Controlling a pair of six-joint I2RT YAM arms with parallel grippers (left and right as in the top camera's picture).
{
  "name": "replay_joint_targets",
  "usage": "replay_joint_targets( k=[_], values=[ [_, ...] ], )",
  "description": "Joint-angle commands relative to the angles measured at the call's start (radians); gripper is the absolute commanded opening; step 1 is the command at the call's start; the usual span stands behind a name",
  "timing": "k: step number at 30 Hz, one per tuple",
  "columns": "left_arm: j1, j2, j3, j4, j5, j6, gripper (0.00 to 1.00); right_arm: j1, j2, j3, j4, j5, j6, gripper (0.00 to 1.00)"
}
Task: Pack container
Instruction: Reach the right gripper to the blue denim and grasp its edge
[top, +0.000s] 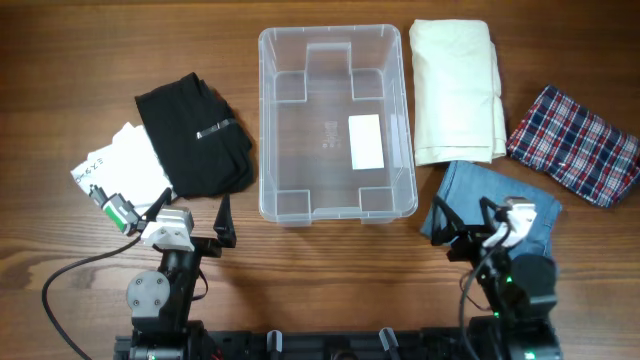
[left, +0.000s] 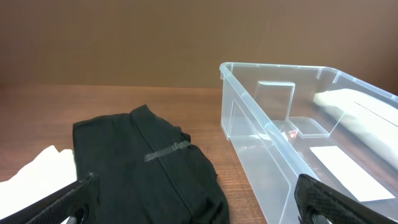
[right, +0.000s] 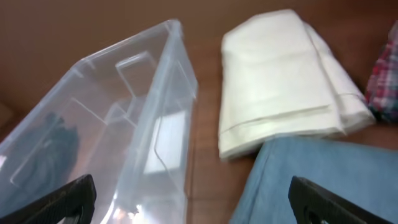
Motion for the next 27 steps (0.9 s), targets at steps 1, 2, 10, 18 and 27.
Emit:
replay_joint_targets(
  k=[1,2,10,18,27],
  values=[
    [0.006,-0.005,-0.007,0.000,0.012,0.008,1.00,0.001,0.140,0.301,-0.149,0.093,-0.026,1.00],
    [0.006,-0.005,-0.007,0.000,0.012,0.008,1.00,0.001,0.193,0.377,-0.222,0.119,-0.051,1.00],
    [0.006,-0.005,-0.007,0.000,0.012,0.008,1.00,0.001,0.687,0.796,-0.620,0.121,-0.173,1.00],
    [0.006,-0.005,-0.007,0.000,0.012,0.008,1.00,-0.002,0.920,0.796,-0.637,0.040,-0.121,1.00],
    [0.006,-0.005,-0.007,0.000,0.012,0.008,1.00,-0.410,1.033,0.796,-0.725,0.086,-0.015,1.00]
  ],
)
